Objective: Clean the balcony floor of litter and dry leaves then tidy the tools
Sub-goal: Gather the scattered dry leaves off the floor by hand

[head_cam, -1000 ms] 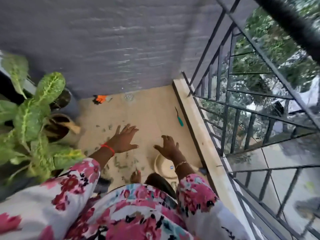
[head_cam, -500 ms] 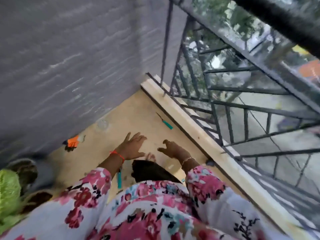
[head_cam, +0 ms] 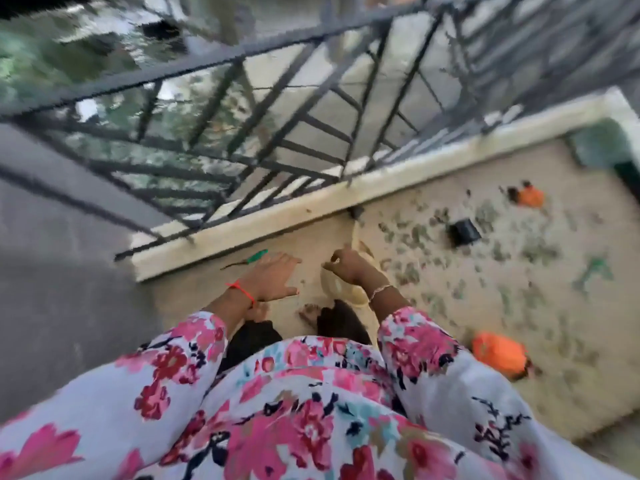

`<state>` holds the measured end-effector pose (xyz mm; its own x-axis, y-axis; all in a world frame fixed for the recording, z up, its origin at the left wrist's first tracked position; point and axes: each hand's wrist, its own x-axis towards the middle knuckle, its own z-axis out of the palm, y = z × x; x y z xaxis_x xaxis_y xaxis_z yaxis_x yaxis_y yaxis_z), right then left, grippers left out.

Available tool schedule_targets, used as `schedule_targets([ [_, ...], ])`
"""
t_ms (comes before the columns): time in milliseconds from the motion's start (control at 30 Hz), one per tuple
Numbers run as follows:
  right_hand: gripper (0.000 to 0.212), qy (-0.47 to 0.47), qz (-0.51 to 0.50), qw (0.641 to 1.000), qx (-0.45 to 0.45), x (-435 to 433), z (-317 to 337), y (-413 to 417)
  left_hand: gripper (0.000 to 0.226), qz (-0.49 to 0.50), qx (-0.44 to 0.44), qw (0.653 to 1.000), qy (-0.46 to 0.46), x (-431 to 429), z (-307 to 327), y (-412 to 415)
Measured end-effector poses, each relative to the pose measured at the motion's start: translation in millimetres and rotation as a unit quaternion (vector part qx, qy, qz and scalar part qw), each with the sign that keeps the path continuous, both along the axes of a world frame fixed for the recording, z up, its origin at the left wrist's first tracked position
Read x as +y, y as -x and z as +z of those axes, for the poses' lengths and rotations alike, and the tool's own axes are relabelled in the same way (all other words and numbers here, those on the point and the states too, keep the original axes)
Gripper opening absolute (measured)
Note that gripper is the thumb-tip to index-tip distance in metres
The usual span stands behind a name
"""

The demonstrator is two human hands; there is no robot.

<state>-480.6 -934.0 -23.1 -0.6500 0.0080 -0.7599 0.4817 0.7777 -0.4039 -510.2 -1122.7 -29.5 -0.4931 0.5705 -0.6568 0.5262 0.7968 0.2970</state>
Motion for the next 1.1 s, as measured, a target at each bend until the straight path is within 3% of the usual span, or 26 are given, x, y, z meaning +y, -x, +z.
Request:
schedule_targets([
  [167,0.042,0.007,-0.259,0.966,0.000,-22,-26,-55,0.070,-0.176,-0.040,0.983,-0.027,-2,-18,13],
  [367,0.038,0.037,-0.391,0.920,-0.001,-84,-98,-109,0.079,-0.204,-0.074,0.976,-0.032,-35,-81,19],
  [467,0.048,0.040,-0.387,0.921,0.005,-108,-154,-132,0.099,-0.179,-0.079,0.980,-0.044,-47,-138,13],
  [600,0.053,0.032,-0.345,0.938,-0.002,-126,-265,-146,0.086,-0.169,-0.093,0.981,-0.006,-53,-245,6],
  [767,0.068,0.013,-0.230,0.972,0.034,-140,-431,-154,0.090,-0.191,-0.121,0.974,0.010,-44,-418,5],
  [867,0.072,-0.017,-0.131,0.988,0.077,-153,-529,-154,0.105,-0.190,-0.079,0.978,-0.021,-42,-520,12],
  [1000,0.077,-0.116,-0.004,0.982,0.152,-171,-649,-138,0.126,-0.200,-0.046,0.977,-0.062,-53,-638,35],
  [1100,0.099,-0.215,-0.052,0.958,0.182,-173,-711,-110,0.135,-0.249,-0.046,0.959,-0.130,-55,-691,53],
])
